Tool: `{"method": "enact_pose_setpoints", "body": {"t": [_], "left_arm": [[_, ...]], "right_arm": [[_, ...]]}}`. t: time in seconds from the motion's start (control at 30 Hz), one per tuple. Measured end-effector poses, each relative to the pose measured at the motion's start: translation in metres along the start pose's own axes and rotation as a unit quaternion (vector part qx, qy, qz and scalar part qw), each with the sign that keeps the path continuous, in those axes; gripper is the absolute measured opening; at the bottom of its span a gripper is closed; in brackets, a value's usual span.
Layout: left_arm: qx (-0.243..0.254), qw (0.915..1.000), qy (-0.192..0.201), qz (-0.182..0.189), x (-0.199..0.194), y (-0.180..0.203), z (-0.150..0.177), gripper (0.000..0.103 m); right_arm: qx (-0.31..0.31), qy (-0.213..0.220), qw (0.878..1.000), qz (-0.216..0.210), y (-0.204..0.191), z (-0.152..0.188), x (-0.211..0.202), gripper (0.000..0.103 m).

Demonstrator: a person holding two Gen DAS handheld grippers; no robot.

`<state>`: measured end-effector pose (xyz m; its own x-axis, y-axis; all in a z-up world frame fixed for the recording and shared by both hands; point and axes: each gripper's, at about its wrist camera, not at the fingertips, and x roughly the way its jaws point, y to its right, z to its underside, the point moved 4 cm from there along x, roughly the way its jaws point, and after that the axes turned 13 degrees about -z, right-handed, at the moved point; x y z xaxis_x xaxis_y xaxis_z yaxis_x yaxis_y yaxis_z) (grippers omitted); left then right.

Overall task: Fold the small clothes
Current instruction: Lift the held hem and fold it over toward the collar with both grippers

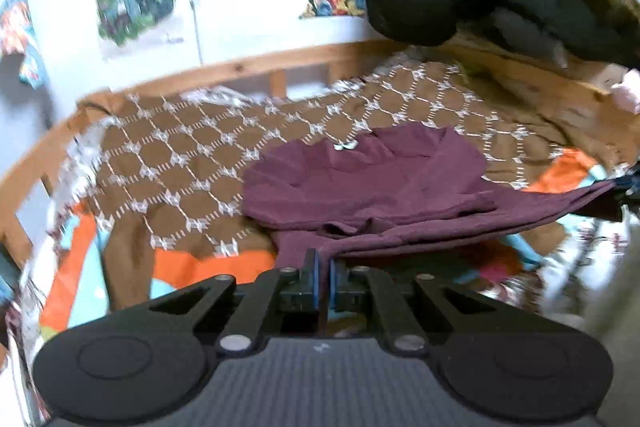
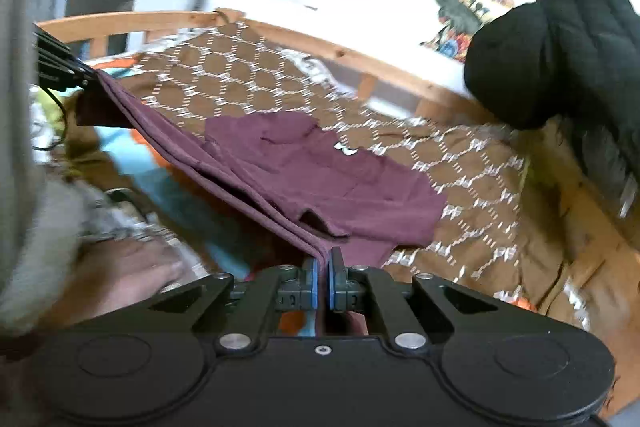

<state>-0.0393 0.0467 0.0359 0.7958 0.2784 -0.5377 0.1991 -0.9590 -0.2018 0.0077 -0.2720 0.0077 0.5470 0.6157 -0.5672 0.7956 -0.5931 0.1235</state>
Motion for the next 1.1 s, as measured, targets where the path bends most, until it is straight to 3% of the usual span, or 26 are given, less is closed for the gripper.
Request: {"method": "enact_pose_setpoints", "body": {"t": [0.13,0.3,0.53,0.7,0.83,1.1], "left_arm": [[0.001,1.0,-0.003,0.003,0.0,-0.004,-0.013,0.005],[0.008,0.9999,0.003,-0.009,0.03,-0.001,-0.067,0.005],[0.031,0.9964,-0.004,-0.079,0.113,0.007,-0.15,0.006],[0.022,0.9944,-0.022,-0.101,0.184,0.008,-0.188,0.006],[0.023,0.9931,-0.04,-0.108,0.247,0.013,-0.2,0.006],[0.051,0.9908,-0.089,-0.088,0.35,0.023,-0.182,0.006]], "right_arm": [[-0.007,-0.003,1.0,-0.008,-0.008,-0.007,-0.012,0.004],[-0.051,0.026,0.998,0.017,0.02,-0.045,0.002,0.004],[-0.075,0.041,0.995,0.055,0.099,-0.103,0.067,0.004],[-0.076,0.037,0.994,0.065,0.151,-0.129,0.125,0.004],[-0.065,0.026,0.996,0.062,0.185,-0.138,0.174,0.004],[-0.03,-0.027,0.999,0.033,0.236,-0.122,0.272,0.004]]}}
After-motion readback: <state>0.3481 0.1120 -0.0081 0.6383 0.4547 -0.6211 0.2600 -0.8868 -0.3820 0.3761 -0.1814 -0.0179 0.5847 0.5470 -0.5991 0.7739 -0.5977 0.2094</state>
